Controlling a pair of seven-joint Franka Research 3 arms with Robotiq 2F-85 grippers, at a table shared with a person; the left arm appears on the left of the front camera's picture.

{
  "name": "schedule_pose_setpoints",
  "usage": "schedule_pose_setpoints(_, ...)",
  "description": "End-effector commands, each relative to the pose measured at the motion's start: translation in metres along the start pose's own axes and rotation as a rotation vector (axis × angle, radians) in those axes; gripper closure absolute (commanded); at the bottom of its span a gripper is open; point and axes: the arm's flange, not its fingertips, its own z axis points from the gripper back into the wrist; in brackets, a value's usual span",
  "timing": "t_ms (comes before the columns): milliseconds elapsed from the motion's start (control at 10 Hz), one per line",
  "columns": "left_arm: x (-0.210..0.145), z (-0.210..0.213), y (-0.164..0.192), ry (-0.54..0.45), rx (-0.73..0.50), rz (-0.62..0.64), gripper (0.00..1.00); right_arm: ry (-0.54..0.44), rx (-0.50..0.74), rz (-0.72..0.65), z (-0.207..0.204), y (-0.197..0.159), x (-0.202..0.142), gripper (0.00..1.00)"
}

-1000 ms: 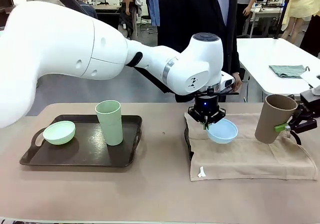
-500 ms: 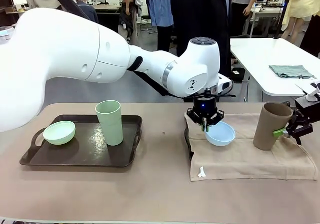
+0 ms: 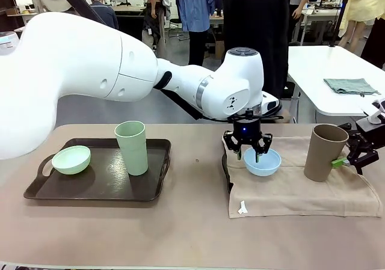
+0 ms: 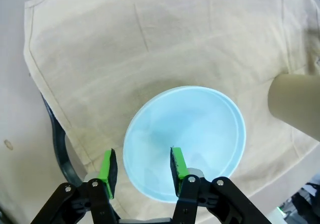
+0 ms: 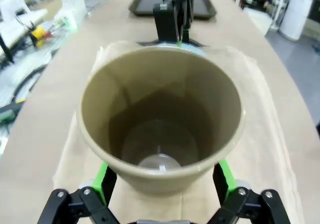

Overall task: Set up a tray with a mat and arrange the tableware.
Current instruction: Place the Picnic Bowl and Reusable plastic cup back onto the Handle tray in front of the human's position.

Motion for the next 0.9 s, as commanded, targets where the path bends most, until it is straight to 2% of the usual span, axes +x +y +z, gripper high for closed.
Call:
schedule_pose_setpoints(0, 0.0, 0.006, 0.002, 0.016, -0.014, -0.017, 0.36, 0.111, -0.025, -0.011, 0.006, 0.006, 0.005, 0.0)
schedule_pose_setpoints(300, -0.014, 0.021, 0.015, 0.018, -0.009, -0.023, 0.04, 0.137, -0.087, -0.037, 0.038, 0.012, 0.007, 0.0)
schedule_pose_setpoints(400, -0.022, 0.032, 0.021, 0.017, -0.009, -0.019, 0.0, 0.141, -0.105, -0.037, 0.05, 0.016, 0.012, 0.0)
schedule_pose_setpoints(600, -0.043, 0.073, 0.031, 0.003, 0.016, -0.017, 0.0, 0.21, -0.161, -0.063, 0.085, 0.03, 0.031, 0.0)
schedule_pose_setpoints(700, -0.055, 0.097, 0.034, -0.014, 0.048, -0.012, 0.0, 0.246, -0.188, -0.1, 0.103, 0.041, 0.05, 0.0)
schedule_pose_setpoints(800, -0.069, 0.124, 0.035, -0.04, 0.082, -0.003, 0.0, 0.21, -0.151, -0.172, 0.117, 0.057, 0.077, 0.0)
